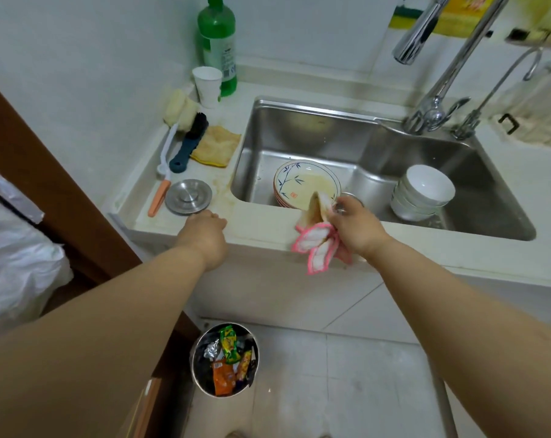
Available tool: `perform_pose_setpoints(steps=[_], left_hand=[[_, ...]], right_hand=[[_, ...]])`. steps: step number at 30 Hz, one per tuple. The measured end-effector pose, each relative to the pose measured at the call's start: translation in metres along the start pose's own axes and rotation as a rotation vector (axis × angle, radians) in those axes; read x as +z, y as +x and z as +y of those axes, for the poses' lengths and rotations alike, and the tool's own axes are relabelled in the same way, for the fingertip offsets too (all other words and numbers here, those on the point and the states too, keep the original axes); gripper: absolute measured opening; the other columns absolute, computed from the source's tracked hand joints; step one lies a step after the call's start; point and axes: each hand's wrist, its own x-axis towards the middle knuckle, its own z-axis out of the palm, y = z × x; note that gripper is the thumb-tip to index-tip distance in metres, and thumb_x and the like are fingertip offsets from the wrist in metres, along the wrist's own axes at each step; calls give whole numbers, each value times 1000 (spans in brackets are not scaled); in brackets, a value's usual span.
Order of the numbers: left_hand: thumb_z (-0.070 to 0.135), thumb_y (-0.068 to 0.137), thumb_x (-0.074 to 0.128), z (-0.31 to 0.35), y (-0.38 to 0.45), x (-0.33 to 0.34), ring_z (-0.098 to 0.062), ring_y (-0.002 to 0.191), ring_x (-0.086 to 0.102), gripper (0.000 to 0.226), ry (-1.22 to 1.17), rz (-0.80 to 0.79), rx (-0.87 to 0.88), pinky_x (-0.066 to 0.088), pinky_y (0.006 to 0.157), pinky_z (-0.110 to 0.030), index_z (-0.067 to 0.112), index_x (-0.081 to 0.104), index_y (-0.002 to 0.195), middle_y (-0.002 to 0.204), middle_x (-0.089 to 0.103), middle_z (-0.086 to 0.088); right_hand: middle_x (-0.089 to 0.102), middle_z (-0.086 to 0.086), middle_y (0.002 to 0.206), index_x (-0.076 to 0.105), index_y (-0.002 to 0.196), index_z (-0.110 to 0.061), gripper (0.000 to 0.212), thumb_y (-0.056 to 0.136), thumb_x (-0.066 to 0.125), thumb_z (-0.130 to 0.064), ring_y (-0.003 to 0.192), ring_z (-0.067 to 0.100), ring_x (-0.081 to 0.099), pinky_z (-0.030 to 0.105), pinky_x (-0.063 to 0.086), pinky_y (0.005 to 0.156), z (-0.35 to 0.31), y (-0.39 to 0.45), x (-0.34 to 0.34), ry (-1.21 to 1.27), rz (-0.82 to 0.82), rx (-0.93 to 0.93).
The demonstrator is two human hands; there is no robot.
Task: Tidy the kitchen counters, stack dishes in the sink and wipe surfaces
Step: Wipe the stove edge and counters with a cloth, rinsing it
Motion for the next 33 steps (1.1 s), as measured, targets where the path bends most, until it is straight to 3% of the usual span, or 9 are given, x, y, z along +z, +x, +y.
perform_pose_setpoints(steps=[2, 5, 8, 13, 16, 19, 22, 30, 33], left_hand=[[14, 91, 48, 1, -1, 1, -27, 140, 24, 58, -4, 9, -5, 25, 114, -33, 18, 35, 147, 153, 25, -5], [13, 91, 48, 1, 0, 3, -27, 140, 24, 57, -11, 26, -11, 26, 113, -33, 18, 36, 146, 152, 26, -4], [12, 92, 46, 1, -3, 5, -26, 144, 16, 61, -18, 6, -5, 22, 116, -34, 18, 28, 149, 157, 18, -3], [11, 92, 44, -3, -3, 5, -24, 146, 11, 63, -48, 4, 8, 19, 118, -35, 19, 22, 151, 159, 12, 0], [12, 91, 47, -5, -3, 10, -25, 145, 12, 65, -49, 25, 13, 20, 118, -36, 21, 22, 151, 159, 14, 0], [22, 87, 54, -8, -3, 13, -28, 136, 30, 58, -50, 64, 49, 31, 113, -40, 22, 40, 143, 150, 33, -6], [20, 87, 53, -6, -3, 14, -28, 137, 30, 59, -27, 76, 38, 29, 114, -39, 20, 38, 145, 151, 33, -7], [16, 91, 46, 1, -2, 16, -25, 144, 15, 66, -13, 35, -27, 18, 119, -35, 18, 20, 151, 159, 14, -2], [17, 90, 47, 2, -1, 16, -25, 145, 14, 67, -9, 29, -26, 18, 119, -35, 18, 20, 151, 159, 13, -2]], right_hand=[[56, 10, 122, 47, 128, -25, 46, 84, 55, -35, 114, 34, 49, 38, 42, 92, 17, 5, -6, -386, 141, 126], [49, 14, 128, 54, 128, -19, 39, 88, 52, -21, 121, 35, 39, 35, 37, 97, 16, -6, -1, -316, 334, -75], [40, 14, 128, 47, 132, -17, 45, 88, 49, -18, 117, 34, 39, 35, 39, 94, 14, -16, 29, -396, 194, -264], [32, 15, 134, 48, 130, -12, 49, 82, 56, -15, 117, 39, 43, 39, 40, 99, 6, 0, 48, -334, 178, -48], [34, 14, 132, 52, 125, -15, 42, 83, 56, -16, 112, 38, 49, 35, 40, 97, -32, -2, 84, -282, 65, -239], [36, 13, 129, 57, 121, -19, 38, 83, 62, -21, 108, 36, 50, 35, 42, 95, -64, -6, 120, -262, -58, -377], [41, 13, 123, 60, 118, -19, 32, 86, 56, -20, 105, 36, 52, 34, 43, 89, -55, -1, 114, -261, -32, -397], [53, 16, 119, 50, 121, -15, 57, 71, 73, -30, 110, 36, 55, 39, 45, 91, 67, -5, -31, -359, 297, 251], [46, 14, 130, 46, 127, -12, 64, 71, 74, -24, 115, 35, 53, 37, 43, 95, 41, -3, -6, -338, 251, 232]])
